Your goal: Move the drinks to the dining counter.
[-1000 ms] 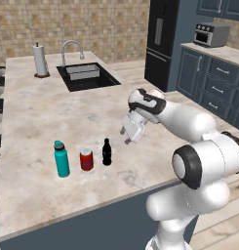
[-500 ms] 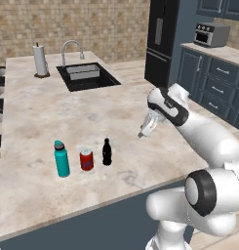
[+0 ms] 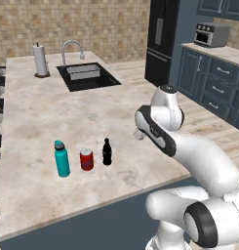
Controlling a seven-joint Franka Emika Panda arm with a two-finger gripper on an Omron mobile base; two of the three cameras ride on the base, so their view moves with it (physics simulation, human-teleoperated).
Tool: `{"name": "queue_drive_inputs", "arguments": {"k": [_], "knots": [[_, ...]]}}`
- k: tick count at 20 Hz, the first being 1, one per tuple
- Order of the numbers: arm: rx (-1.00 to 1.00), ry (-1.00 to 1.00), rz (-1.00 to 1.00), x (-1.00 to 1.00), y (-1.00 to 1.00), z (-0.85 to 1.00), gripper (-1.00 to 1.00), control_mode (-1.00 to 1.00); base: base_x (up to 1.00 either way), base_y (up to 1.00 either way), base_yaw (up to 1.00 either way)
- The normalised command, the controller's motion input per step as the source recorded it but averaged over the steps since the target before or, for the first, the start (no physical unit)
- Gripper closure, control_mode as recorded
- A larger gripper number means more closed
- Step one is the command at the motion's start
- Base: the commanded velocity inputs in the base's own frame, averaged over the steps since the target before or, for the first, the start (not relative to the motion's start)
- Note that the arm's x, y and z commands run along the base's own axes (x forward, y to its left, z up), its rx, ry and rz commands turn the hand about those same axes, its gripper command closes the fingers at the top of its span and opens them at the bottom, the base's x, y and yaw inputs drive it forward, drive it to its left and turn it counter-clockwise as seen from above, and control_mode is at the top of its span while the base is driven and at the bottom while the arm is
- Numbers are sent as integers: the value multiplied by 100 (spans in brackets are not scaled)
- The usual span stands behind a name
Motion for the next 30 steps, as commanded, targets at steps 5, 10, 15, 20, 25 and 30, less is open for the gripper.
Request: {"name": "queue_drive_inputs", "arguments": {"k": [5,10,15,20,25,30], "knots": [[-31,0,-54,-14,-7,20,-100,-100,0,0,0],[0,0,-35,-64,-20,44,-100,-100,0,0,0],[19,0,-3,-88,-18,32,-100,-100,0,0,0],[26,0,4,-41,-16,1,-100,-100,0,0,0],[10,0,8,-14,0,-1,-100,-100,0,0,0],[0,0,0,0,0,0,-100,-100,0,0,0]]}}
